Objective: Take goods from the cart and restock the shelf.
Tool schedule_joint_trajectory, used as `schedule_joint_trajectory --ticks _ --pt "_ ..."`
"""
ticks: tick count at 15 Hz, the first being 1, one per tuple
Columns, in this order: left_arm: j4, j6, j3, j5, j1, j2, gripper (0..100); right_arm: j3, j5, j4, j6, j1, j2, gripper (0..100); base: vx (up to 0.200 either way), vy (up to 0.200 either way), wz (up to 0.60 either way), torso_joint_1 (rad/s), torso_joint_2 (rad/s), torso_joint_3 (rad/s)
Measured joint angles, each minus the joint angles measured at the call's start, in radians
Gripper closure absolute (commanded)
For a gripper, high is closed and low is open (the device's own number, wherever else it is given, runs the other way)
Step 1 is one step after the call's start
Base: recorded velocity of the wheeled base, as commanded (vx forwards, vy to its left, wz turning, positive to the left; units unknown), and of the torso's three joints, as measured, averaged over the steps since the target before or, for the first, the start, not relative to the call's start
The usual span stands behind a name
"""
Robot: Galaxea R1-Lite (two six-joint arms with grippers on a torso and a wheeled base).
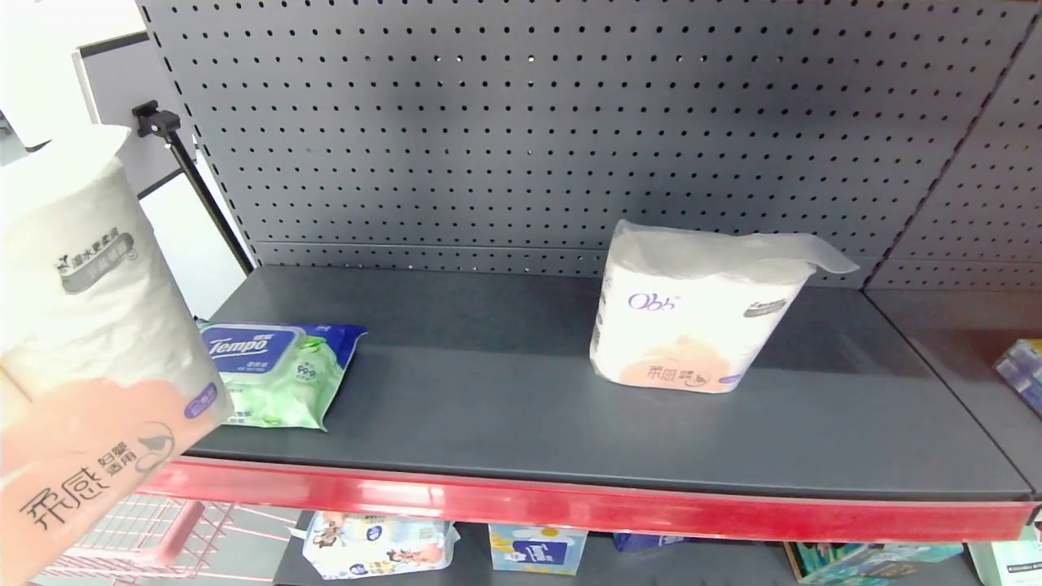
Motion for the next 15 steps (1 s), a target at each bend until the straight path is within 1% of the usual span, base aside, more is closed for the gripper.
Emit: schedule_joint_trajectory --ticks 5,6,8,10,12,13,15 --pt "0.002 0.001 0.002 -0.002 0.000 0.000 100 0.000 0.001 0.000 -0.001 0.000 0.000 0 0.000 -0.200 0.00 0.003 0.00 0.001" --pt "0.001 0.001 0.002 -0.002 0.000 0.000 100 0.000 0.002 0.000 -0.003 0.000 0.000 0 0.000 0.000 0.00 0.000 0.00 0.000" --pt "0.001 0.025 0.005 -0.003 -0.001 0.000 100 -0.001 0.003 0.001 -0.006 0.000 0.006 0 0.000 0.000 0.00 0.000 0.00 0.000" --pt "0.001 0.034 0.007 -0.009 -0.001 0.000 100 -0.014 0.009 0.002 -0.002 -0.004 0.015 0 0.000 0.000 0.00 0.000 0.00 0.000" --pt "0.003 0.045 0.005 -0.015 -0.008 0.011 100 -0.105 0.016 -0.001 0.039 0.002 0.064 0 0.000 0.000 0.00 0.000 0.00 0.000" --pt "0.000 0.049 0.003 -0.015 -0.009 0.019 100 -0.182 0.023 -0.003 0.067 0.009 0.125 0 0.000 0.000 0.00 0.000 0.00 0.000" --pt "0.000 0.050 -0.003 -0.017 -0.011 0.040 100 -0.349 0.058 -0.011 0.075 0.029 0.317 0 0.000 0.000 0.00 0.000 0.00 0.000"
